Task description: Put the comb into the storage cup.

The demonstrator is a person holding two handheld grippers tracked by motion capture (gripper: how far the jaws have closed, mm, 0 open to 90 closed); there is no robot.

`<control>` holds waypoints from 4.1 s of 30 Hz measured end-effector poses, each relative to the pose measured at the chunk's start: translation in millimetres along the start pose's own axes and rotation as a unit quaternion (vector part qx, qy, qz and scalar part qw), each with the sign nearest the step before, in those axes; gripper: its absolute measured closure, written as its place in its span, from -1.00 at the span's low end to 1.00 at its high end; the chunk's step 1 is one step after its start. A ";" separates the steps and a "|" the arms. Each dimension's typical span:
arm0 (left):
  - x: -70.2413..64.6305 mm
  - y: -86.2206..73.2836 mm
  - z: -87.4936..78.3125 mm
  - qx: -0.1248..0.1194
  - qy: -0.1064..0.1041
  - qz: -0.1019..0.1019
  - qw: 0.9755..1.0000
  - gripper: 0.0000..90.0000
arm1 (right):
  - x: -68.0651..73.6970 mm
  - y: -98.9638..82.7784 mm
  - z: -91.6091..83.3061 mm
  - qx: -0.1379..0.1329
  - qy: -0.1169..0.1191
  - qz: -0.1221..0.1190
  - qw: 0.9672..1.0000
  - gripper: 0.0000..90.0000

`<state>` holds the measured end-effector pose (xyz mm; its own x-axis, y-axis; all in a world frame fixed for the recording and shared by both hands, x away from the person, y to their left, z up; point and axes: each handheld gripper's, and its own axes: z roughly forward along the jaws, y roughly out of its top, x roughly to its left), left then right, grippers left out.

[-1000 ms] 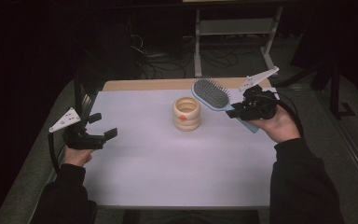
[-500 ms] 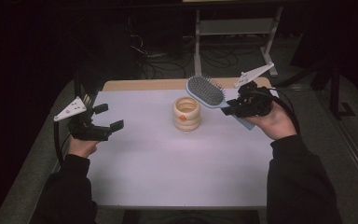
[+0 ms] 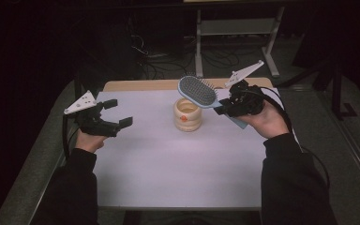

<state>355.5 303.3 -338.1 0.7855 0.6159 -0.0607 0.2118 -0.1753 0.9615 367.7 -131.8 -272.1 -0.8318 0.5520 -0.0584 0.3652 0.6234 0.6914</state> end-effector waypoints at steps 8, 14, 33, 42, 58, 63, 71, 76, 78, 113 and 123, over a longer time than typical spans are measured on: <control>-3.0 6.3 8.6 0.003 -0.006 0.006 1.000 -1.00 | 3.0 4.8 5.6 -0.002 0.005 -0.005 1.000 0.52; -4.3 11.5 15.7 0.004 -0.008 0.008 1.000 -1.00 | 4.7 7.8 8.4 -0.004 0.007 -0.006 1.000 0.52; -14.1 32.5 38.6 0.005 -0.023 0.017 1.000 -1.00 | 8.1 17.9 15.2 -0.019 0.009 -0.012 1.000 0.52; -22.1 46.6 51.6 -0.001 -0.037 0.021 0.999 -1.00 | 10.3 26.0 16.0 -0.027 0.008 -0.015 0.999 0.52; -26.7 58.9 66.6 -0.009 -0.042 0.013 0.999 -1.00 | 19.3 44.2 25.5 -0.042 0.014 -0.031 0.999 0.52; -27.4 61.3 68.2 -0.020 -0.038 -0.002 0.999 -1.00 | 21.4 46.4 30.3 -0.042 0.013 -0.033 0.998 0.52; -23.7 67.4 74.2 -0.031 -0.050 -0.067 0.996 -1.00 | 23.3 49.3 34.1 -0.041 0.015 -0.035 0.998 0.52; -28.7 72.0 79.9 -0.025 -0.052 -0.066 0.996 -1.00 | 24.1 50.4 35.5 -0.042 0.016 -0.034 0.998 0.52; -32.2 75.1 84.0 -0.024 -0.052 -0.066 0.996 -1.00 | 24.9 51.1 36.5 -0.043 0.017 -0.035 0.998 0.52; -42.1 83.8 107.5 -0.053 -0.069 -0.122 0.989 -0.40 | 26.2 48.9 45.5 -0.061 -0.009 -0.032 0.998 0.53; -38.4 84.1 107.6 -0.064 -0.093 -0.161 0.980 -0.11 | 28.5 50.7 48.7 -0.056 -0.014 -0.039 0.998 0.53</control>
<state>405.7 182.3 -283.7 0.7853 0.4704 -0.4026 0.4000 0.1107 0.9098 382.9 -57.5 -273.8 -0.8438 0.5196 -0.1341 0.2489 0.6003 0.7600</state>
